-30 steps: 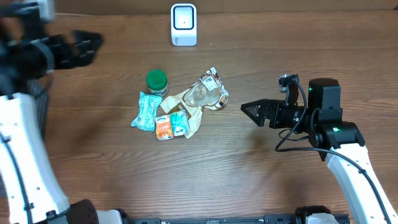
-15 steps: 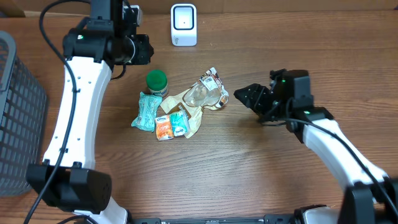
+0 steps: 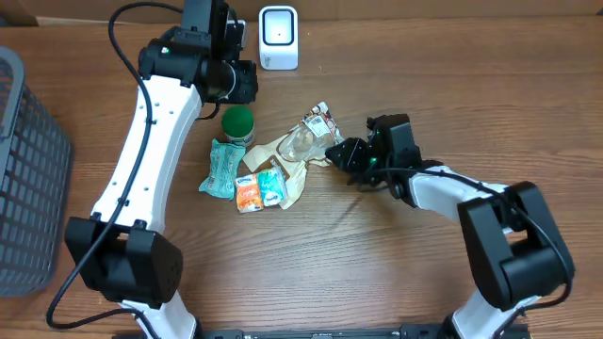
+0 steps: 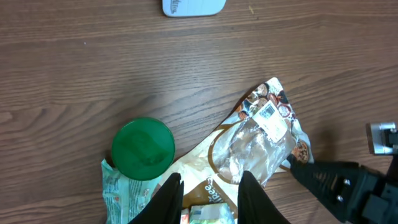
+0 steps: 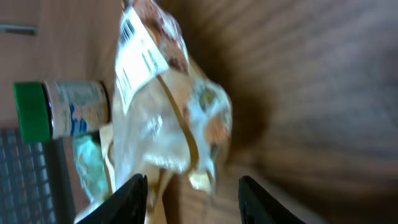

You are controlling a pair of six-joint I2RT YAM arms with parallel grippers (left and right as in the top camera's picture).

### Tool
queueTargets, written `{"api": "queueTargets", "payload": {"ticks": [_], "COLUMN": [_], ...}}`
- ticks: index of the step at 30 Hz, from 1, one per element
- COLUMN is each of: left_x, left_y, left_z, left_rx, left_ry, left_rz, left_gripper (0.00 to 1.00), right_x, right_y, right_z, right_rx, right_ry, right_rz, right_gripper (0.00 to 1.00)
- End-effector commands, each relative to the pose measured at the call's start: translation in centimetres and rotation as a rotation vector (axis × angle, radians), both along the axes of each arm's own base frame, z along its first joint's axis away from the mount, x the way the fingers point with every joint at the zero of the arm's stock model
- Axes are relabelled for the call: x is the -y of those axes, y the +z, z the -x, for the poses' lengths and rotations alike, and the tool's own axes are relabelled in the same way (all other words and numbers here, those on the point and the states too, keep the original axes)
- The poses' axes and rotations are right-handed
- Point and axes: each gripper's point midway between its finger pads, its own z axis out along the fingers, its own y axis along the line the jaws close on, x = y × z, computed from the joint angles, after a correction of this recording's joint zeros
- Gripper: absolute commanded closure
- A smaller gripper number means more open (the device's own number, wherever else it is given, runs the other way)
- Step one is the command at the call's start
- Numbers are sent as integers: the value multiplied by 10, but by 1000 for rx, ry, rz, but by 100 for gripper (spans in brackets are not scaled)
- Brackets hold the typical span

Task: Scan the item barcode

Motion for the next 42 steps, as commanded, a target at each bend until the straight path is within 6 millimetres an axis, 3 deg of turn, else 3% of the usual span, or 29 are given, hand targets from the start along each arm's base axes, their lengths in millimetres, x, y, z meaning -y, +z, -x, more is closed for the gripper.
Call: {"api": "queueTargets", "payload": {"ticks": [1,5,7,8,11,15,17,25,26,28,29,31,33,37,42], "left_x": [1,4,7,9,15,26,35,49,54,57,59,60,63,67,67], "left_y": [-14,-19,-21,-22,-26,-29,-29,-29,-29,-33,-42,-58,-78,-128,-166], "left_z": [-4,-5,-5,-5,-2,2,5,12,15,16,16,15,16,30,39], "left_rx": [-29,-34,-39,-42,-52,-60,-52,-70,-67,-62,-69,-96,-144,-291,-390], "left_ry": [16,10,4,0,-18,-61,-99,-141,-189,-244,-296,-328,-344,-411,-452], "left_rz": [-10,-10,-12,-12,-14,-26,-35,-2,8,-9,-34,-52,-51,-35,-38], "left_gripper": [83,84,84,84,85,86,86,88,87,83,82,83,96,96,96], "right_x": [-3,5,6,3,-5,-5,-3,20,21,19,19,17,17,18,18], "right_y": [-1,-5,-7,-6,2,29,52,118,125,126,122,118,114,110,98], "right_z": [-12,-19,-18,-16,-12,-17,-19,-28,-30,-30,-30,-28,-26,-22,-16], "right_rx": [34,47,45,39,40,16,0,33,40,39,16,-22,-37,-77,-134], "right_ry": [-54,-148,-152,-140,-72,3,109,285,285,280,267,245,247,232,222], "right_rz": [41,107,118,107,56,-10,-32,187,193,181,175,162,159,155,149], "right_gripper": [55,68,83,96,96,96,96,96,95,55,51,50,49,50,51]}}
